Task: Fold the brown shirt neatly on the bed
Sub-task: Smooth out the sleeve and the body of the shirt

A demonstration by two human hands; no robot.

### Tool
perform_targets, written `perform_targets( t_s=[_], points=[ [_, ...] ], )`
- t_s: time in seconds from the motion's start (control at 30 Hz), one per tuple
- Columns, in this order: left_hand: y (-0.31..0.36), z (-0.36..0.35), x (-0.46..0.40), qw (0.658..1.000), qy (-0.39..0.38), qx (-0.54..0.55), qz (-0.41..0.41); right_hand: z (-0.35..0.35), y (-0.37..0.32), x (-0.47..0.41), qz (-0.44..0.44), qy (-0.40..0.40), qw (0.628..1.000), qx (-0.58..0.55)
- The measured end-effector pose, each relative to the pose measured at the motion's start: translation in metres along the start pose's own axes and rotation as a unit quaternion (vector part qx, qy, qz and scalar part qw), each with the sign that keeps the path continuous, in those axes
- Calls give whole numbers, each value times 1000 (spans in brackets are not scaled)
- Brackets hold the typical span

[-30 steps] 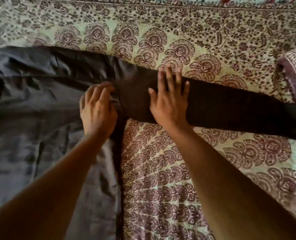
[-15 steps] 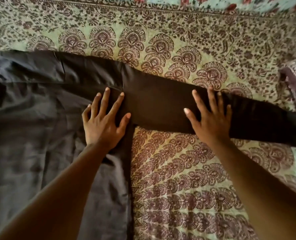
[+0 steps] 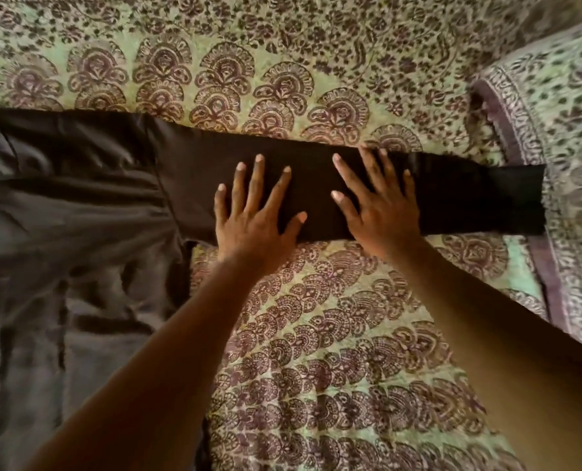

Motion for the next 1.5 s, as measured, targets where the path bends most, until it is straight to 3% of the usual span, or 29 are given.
perform_targets(
  t_s=[0.1,0.23,0.33,0.43,0.5,0.57,0.67,0.73,0.83,0.93,1.0,1.1,1.17,1.23,1.37,1.5],
  points=[
    [1,-4,-1,999,8,-36,-1,10,57,14,-4,-27,999,28],
    [4,-4,-3,999,-7,-51,4,25,128,30,-86,-31,995,26],
    [5,0,-4,999,-14,-50,6,32,135,30,-118,-42,992,21],
    [3,5,-8,998,-68,-5,16,40,91,20,-52,-25,998,16],
    [-3,17,-13,984,-89,147,38,38,48,15,33,-26,999,-3],
    [-17,39,-9,955,-8,292,52,28,4,12,108,-44,993,-31],
    [-47,68,28,971,160,169,60,16,-60,4,218,-57,973,-50],
    [-71,68,67,973,187,75,112,10,-91,-3,265,-74,960,-58],
    [-96,43,129,983,115,1,140,2,-104,-14,232,-86,969,-29],
    [-96,25,183,994,46,-36,89,1,-103,-23,102,-103,989,-20],
    [-88,22,207,996,19,-42,81,7,-127,-26,67,-89,993,-27],
    [-74,20,231,994,-7,-20,105,14,-198,-21,209,-36,977,-27],
    [-65,17,246,994,-14,3,111,7,-248,-17,331,-64,941,-31],
    [-59,16,259,995,-25,37,91,-1,-274,-14,396,-117,911,-6],
    [-78,29,274,995,-7,96,4,-2,-268,-18,371,-144,916,46],
    [-138,46,293,993,65,12,98,9,-283,-1,305,-111,942,86]
  ],
)
Point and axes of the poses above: each hand's wrist, its own x-axis away from the middle knuckle, its own z-axis out of the back of the hand, y = z × x, the point moved 4 cm from there along -x, towards the middle knuckle, and after that the axes turned 1 degree about y, right-handed, at the moved point
